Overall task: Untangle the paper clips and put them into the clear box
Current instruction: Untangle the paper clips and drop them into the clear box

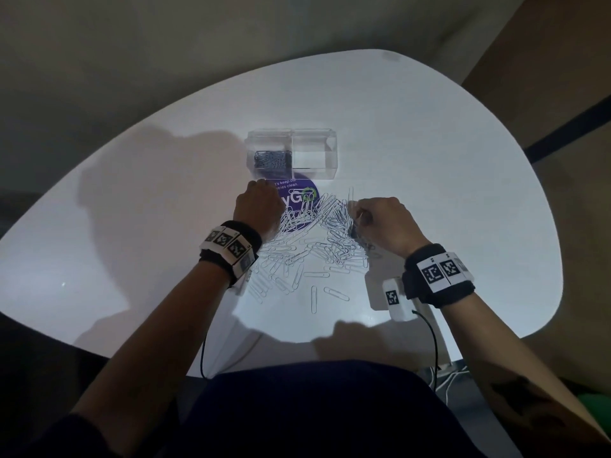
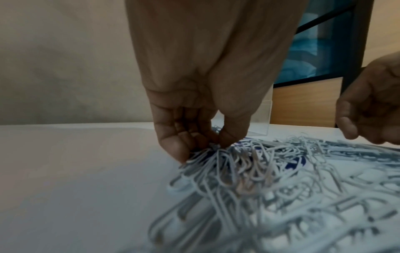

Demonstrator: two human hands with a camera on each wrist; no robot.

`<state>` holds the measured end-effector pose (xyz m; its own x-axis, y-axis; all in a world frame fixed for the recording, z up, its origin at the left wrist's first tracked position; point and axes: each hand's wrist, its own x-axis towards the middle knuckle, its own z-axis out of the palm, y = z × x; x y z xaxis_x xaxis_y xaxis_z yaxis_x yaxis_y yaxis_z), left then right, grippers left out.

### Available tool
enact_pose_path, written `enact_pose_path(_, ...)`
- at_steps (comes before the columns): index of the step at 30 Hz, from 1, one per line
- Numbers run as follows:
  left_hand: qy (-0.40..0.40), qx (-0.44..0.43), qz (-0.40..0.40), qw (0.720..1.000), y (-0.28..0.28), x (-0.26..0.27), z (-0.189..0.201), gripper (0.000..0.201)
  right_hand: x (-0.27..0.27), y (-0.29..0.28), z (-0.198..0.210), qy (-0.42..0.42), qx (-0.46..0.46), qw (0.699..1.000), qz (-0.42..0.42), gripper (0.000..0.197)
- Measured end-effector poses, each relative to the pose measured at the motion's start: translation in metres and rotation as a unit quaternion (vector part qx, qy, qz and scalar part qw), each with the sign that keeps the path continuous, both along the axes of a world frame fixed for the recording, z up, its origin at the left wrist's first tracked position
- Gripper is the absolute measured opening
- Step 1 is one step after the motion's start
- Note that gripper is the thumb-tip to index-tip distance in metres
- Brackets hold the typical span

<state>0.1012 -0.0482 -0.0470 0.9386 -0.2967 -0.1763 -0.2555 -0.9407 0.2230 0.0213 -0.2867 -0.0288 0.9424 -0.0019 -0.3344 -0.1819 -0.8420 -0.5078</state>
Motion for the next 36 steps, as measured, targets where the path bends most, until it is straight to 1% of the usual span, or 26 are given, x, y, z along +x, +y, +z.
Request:
enact_pose_path(3,0.001,0.002,0.002,1.0,-0.002,-0.002,0.003,0.01,0.002,0.003,-0.002,-0.026,-0.013,0.999,-0.018,0.008)
enact_pose_path(4,-0.007,-0.011,0.01,1.0,-0.001,-0.003,0.004,0.011,0.003,0.004,-0.004,-0.023,-0.01,0.999,-0.021,0.011)
enact_pose_path(6,-0.011,-0.073,0.035,0.997,0.0,-0.003,0.009,0.012,0.004,0.007,-0.007,-0.008,-0.001,1.0,-0.013,0.021)
enact_pose_path(8,0.04,-0.175,0.054,0.982,0.001,-0.004,0.016,0.007,0.003,0.011,-0.012,-0.01,0.001,1.0,0.002,0.024)
enact_pose_path(9,0.085,-0.236,0.065,0.966,0.001,-0.005,0.019,0.003,0.004,0.013,-0.013,-0.012,0.003,1.0,0.004,0.023)
enact_pose_path(11,0.18,-0.339,0.107,0.917,-0.003,-0.009,0.02,0.007,0.004,0.017,-0.014,-0.009,0.013,1.0,0.008,0.022)
enact_pose_path(13,0.246,-0.415,0.163,0.861,-0.01,-0.013,0.019,0.007,0.004,0.02,-0.012,-0.006,0.035,0.999,0.016,0.019)
enact_pose_path(14,0.263,-0.439,0.182,0.84,-0.016,-0.016,0.02,0.006,0.003,0.022,-0.011,-0.005,0.05,0.998,0.023,0.018)
enact_pose_path(15,0.255,-0.436,0.171,0.846,-0.021,-0.017,0.02,0.005,0.002,0.023,-0.01,-0.003,0.064,0.997,0.031,0.018)
enact_pose_path(16,0.236,-0.4,0.135,0.875,-0.024,-0.016,0.019,0.007,0.001,0.025,-0.01,0.001,0.076,0.996,0.039,0.019)
enact_pose_path(17,0.207,-0.347,0.071,0.912,-0.028,-0.018,0.018,0.015,0.001,0.026,-0.011,0.007,0.087,0.995,0.046,0.019)
enact_pose_path(18,0.172,-0.287,0.004,0.942,-0.03,-0.021,0.016,0.016,0.0,0.027,-0.011,0.012,0.099,0.994,0.048,0.019)
enact_pose_path(19,0.14,-0.25,-0.042,0.957,-0.031,-0.024,0.013,0.007,0.0,0.027,-0.011,0.015,0.112,0.993,0.046,0.018)
enact_pose_path(20,0.103,-0.219,-0.076,0.967,-0.032,-0.03,0.014,0.013,-0.001,0.026,-0.01,0.017,0.123,0.991,0.041,0.018)
enact_pose_path(21,0.059,-0.184,-0.118,0.974,-0.031,-0.033,0.009,0.032,-0.001,0.025,-0.009,0.016,0.131,0.991,0.033,0.018)
enact_pose_path(22,0.026,-0.149,-0.165,0.975,-0.031,-0.036,0.005,0.044,0.0,0.023,-0.008,0.015,0.135,0.99,0.024,0.018)
enact_pose_path(23,0.002,-0.122,-0.192,0.974,-0.031,-0.038,0.002,0.046,0.0,0.022,-0.007,0.013,0.136,0.99,0.016,0.018)
enact_pose_path(24,-0.009,-0.113,-0.203,0.973,-0.031,-0.038,-0.001,0.04,0.0,0.021,-0.007,0.012,0.132,0.991,0.007,0.018)
enact_pose_path(25,-0.013,-0.115,-0.196,0.974,-0.031,-0.037,0.0,0.03,0.001,0.02,-0.007,0.007,0.123,0.992,-0.002,0.018)
enact_pose_path(27,0.009,-0.115,-0.175,0.978,-0.029,-0.033,0.002,0.01,0.002,0.017,-0.008,-0.006,0.104,0.994,-0.027,0.016)
enact_pose_path(28,0.019,-0.115,-0.165,0.979,-0.028,-0.032,0.003,0.005,0.003,0.016,-0.008,-0.01,0.1,0.994,-0.039,0.015)
enact_pose_path(31,0.031,-0.117,-0.105,0.987,-0.018,-0.032,0.01,0.007,0.006,0.013,-0.008,-0.018,0.105,0.993,-0.05,0.015)
enact_pose_path(33,0.019,-0.138,-0.069,0.988,-0.009,-0.034,0.016,0.008,0.008,0.013,-0.009,-0.026,0.107,0.993,-0.046,0.015)
enact_pose_path(36,0.008,-0.142,-0.074,0.987,0.007,-0.041,0.02,0.007,0.011,0.014,-0.01,-0.034,0.103,0.993,-0.04,0.015)
